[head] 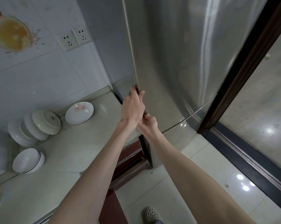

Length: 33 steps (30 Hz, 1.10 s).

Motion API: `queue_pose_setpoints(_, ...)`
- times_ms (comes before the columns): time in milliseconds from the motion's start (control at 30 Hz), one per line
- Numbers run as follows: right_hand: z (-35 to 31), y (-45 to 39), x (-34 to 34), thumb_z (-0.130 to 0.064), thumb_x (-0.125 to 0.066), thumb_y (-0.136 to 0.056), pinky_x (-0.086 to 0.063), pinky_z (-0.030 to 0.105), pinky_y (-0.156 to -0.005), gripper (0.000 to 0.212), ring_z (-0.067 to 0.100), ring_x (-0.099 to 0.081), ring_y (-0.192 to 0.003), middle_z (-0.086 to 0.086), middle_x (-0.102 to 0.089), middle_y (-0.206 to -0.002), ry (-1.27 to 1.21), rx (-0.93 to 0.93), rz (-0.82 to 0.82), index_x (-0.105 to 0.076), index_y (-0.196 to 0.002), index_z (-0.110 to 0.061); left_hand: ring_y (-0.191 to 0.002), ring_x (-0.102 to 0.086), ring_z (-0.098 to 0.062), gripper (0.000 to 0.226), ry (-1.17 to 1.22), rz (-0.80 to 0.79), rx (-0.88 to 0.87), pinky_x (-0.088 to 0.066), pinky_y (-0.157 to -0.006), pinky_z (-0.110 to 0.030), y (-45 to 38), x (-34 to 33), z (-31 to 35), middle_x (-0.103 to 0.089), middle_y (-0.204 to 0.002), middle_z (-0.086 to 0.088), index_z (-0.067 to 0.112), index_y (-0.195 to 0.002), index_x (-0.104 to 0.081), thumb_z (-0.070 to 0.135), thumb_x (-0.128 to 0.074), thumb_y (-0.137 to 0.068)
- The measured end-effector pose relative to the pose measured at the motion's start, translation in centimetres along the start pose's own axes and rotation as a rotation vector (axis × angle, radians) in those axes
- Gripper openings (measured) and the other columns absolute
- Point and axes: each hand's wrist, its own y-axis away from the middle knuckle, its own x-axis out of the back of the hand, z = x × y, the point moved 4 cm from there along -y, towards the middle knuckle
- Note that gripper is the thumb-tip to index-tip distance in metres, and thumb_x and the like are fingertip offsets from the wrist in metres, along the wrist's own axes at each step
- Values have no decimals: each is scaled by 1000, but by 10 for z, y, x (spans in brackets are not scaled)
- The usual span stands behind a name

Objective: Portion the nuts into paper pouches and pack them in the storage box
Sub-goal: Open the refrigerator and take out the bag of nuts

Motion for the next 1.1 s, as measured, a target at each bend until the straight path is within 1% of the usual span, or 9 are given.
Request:
queue_pose_setpoints(133, -4, 12, 4, 6, -24, -60, -31, 21, -95, 18, 29, -36, -63, 15, -40, -71, -33, 8, -19, -29, -60, -11, -93, -62, -43, 36, -37, 22, 6, -31, -62, -33, 12, 0, 11, -65, -105, -25, -5, -120, -46, 27, -37, -104)
queue_pose_setpoints(267, -17, 33, 29, 6, -25, -62, -26, 21, -109, 20, 30, -37, -65, 15, -43, -74, -19, -11, -54, -29, -59, -13, -90, -63, -44, 40, -65, 55, 9, -44, -64, -41, 40, -3, 34, -66, -101, -25, -7, -126, -45, 26, -38, -104)
queue_pose_setpoints(367, -34, 55, 55, 6, -26, -67, -29, 19, -97, 22, 27, -37, -66, 12, -44, -76, 18, -42, -68, -31, -60, -14, -82, -65, -42, 36, -36, 61, -2, -49, -60, -43, 69, -8, 57, -67, -94, -22, -5, -118, -47, 27, -40, -103)
queue_pose_setpoints(500, -68, 88, 99, -1, -22, -89, -34, 29, -111, 33, 26, -54, -93, 14, -57, -87, 7, -145, -86, -43, -66, -12, -68, -64, -27, 35, -27, 77, -37, -38, -51, -19, 113, -22, 98, -64, -83, -10, -2, -113, -49, 30, -40, -102)
queue_pose_setpoints(600, -98, 117, 129, -8, -25, -96, -49, 29, -87, 49, 24, -65, -67, 13, -63, -65, -1, -191, -125, -55, -58, -4, -59, -55, -11, 36, 9, 96, -65, -31, -46, -8, 146, -34, 135, -56, -75, 4, 3, -107, -49, 37, -37, -102)
queue_pose_setpoints(767, -155, 152, 178, -14, -32, -100, -55, 31, -55, 49, 24, -66, -63, 13, -66, -65, 26, -156, -140, -65, -67, 2, -61, -64, -22, 39, 43, 72, -146, -43, -51, -23, 187, -62, 195, -63, -74, -1, 5, -102, -53, 41, -37, -100)
queue_pose_setpoints(833, -178, 163, 195, -23, -36, -100, -55, 31, -80, 47, 26, -64, -77, 16, -66, -79, -22, -138, -140, -67, -80, 5, -61, -66, -26, 39, 28, 66, -189, -45, -52, -26, 199, -71, 222, -65, -74, -5, 4, -103, -54, 40, -40, -100)
queue_pose_setpoints(900, -202, 175, 214, -26, -41, -99, -39, 28, -105, 36, 25, -54, -86, 16, -57, -87, -99, -106, -126, -62, -94, 3, -62, -66, -29, 44, 16, 39, -219, -51, -53, -33, 211, -82, 249, -67, -73, -8, 5, -106, -54, 46, -39, -100)
queue_pose_setpoints(1100, -287, 205, 256, -18, -55, -93, -33, 18, -106, 17, 21, -49, -84, 11, -50, -80, -218, 32, -71, -61, -84, -4, -49, -65, -27, 56, -118, -28, -374, -53, -49, -34, 236, -121, 336, -65, -57, -6, 7, -111, -58, 55, -32, -98)
